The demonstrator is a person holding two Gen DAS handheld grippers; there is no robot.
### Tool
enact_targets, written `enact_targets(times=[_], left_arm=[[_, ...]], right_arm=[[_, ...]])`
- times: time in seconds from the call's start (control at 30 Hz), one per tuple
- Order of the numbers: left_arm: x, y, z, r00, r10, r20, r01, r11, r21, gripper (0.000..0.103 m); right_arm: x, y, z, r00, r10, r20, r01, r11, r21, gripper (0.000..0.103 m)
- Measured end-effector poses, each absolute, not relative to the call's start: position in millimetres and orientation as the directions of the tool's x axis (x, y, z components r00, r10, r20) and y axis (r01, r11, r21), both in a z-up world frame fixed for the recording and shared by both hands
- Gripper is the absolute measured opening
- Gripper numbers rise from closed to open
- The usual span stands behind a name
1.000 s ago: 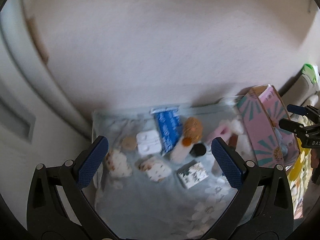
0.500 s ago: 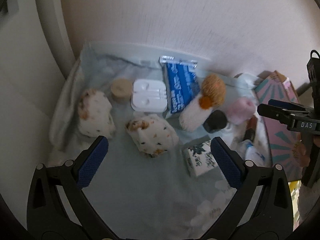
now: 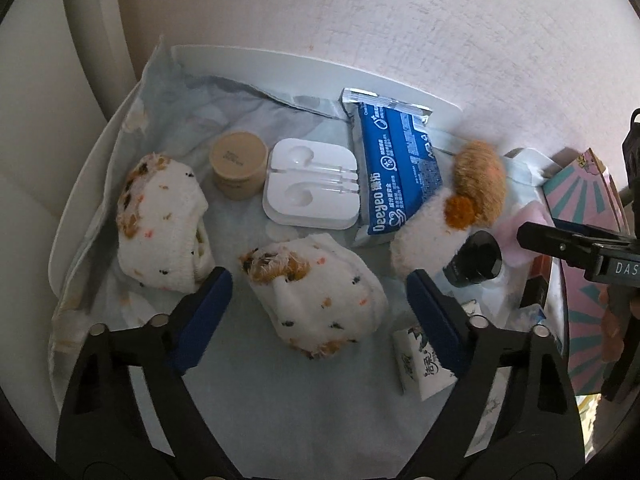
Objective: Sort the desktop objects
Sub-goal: 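Grasp the pink fuzzy ring with the right tool while the left tool grasps a white spotted sock, then carry both items into the cardboard box and open both tools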
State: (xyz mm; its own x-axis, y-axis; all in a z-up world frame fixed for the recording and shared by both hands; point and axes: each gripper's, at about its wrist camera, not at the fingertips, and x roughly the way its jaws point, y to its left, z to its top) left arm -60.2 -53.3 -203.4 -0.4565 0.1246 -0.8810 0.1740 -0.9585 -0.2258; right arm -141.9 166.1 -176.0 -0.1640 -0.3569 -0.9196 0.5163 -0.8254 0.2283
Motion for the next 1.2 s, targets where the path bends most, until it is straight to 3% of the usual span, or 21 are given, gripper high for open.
enact_targets(times=[0.03, 0.1, 0.17, 0.27, 0.33, 0.43, 1.2], left_arm=[[-61, -56, -205, -0.451, 0.127, -0.884, 0.173, -0.959, -0.226, 0.075], [-61, -55, -207, -0.451, 0.138, -0.881, 0.165, -0.958, -0.235, 0.072], [-61, -54, -205, -0.456, 0.143, -0.879, 0.154, -0.959, -0.236, 0.066], [-59, -50, -205, -0.45, 0.132, -0.883, 0.147, -0.964, -0.219, 0.058], [-59, -51, -205, -0.446, 0.135, -0.885, 0.15, -0.963, -0.222, 0.053], [-58, -52, -204, -0.447, 0.147, -0.882, 0.154, -0.959, -0.238, 0.047], [-43, -60, -106, -0.468, 0.222, -0.855, 0.076, -0.954, -0.289, 0.044]], right_arm=[[-142, 166, -177, -0.159, -0.357, -0.92, 0.517, -0.825, 0.231, 0.08], [-142, 164, -180, -0.153, -0.354, -0.923, 0.521, -0.822, 0.229, 0.065], [-142, 164, -180, -0.161, -0.341, -0.926, 0.52, -0.827, 0.214, 0.063], [-141, 165, -178, -0.163, -0.348, -0.923, 0.514, -0.828, 0.222, 0.051], [-141, 165, -177, -0.163, -0.349, -0.923, 0.514, -0.828, 0.222, 0.037], [-139, 166, -175, -0.16, -0.35, -0.923, 0.514, -0.828, 0.225, 0.028], [-95, 164, -101, -0.179, -0.372, -0.911, 0.545, -0.808, 0.223, 0.026]])
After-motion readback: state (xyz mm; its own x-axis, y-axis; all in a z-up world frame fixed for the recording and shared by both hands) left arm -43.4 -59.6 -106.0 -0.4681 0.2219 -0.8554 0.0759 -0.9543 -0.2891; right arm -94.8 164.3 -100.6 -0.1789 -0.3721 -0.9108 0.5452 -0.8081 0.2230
